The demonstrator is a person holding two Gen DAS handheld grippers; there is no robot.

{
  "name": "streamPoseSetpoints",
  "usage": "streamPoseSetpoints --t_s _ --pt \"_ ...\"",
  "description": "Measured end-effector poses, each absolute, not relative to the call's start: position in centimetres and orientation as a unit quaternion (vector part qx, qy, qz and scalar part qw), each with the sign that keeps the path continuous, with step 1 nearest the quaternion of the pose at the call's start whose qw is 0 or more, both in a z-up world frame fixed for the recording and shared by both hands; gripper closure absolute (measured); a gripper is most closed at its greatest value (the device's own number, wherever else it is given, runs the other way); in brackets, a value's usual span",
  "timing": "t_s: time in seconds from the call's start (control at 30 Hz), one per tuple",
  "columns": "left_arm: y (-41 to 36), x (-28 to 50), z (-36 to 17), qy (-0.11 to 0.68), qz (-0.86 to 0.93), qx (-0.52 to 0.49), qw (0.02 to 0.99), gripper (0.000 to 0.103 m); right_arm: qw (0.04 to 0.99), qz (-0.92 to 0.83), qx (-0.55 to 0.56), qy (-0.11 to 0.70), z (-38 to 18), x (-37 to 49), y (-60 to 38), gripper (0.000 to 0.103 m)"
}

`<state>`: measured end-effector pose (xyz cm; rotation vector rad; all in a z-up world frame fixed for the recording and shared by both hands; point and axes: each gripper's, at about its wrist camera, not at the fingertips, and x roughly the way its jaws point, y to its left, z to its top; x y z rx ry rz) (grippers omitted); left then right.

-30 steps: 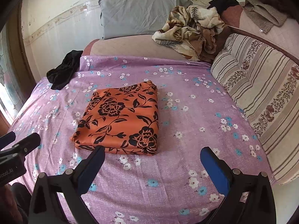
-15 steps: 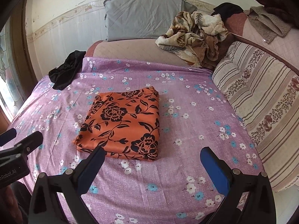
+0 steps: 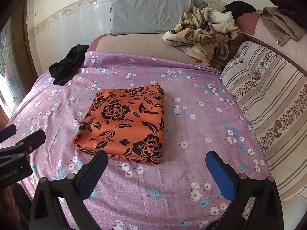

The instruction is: Fold small clothes

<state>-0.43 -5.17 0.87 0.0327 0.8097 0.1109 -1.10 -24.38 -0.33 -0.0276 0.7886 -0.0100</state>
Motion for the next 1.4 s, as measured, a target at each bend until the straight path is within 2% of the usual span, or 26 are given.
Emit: streamPoseSetpoints --t_s 1.4 --pt "-5.4 2.7 0.3 0.394 0.035 -0.005 0.918 0.002 0.915 0.011 -0.03 0.403 -0.8 1.4 -23.7 0.0"
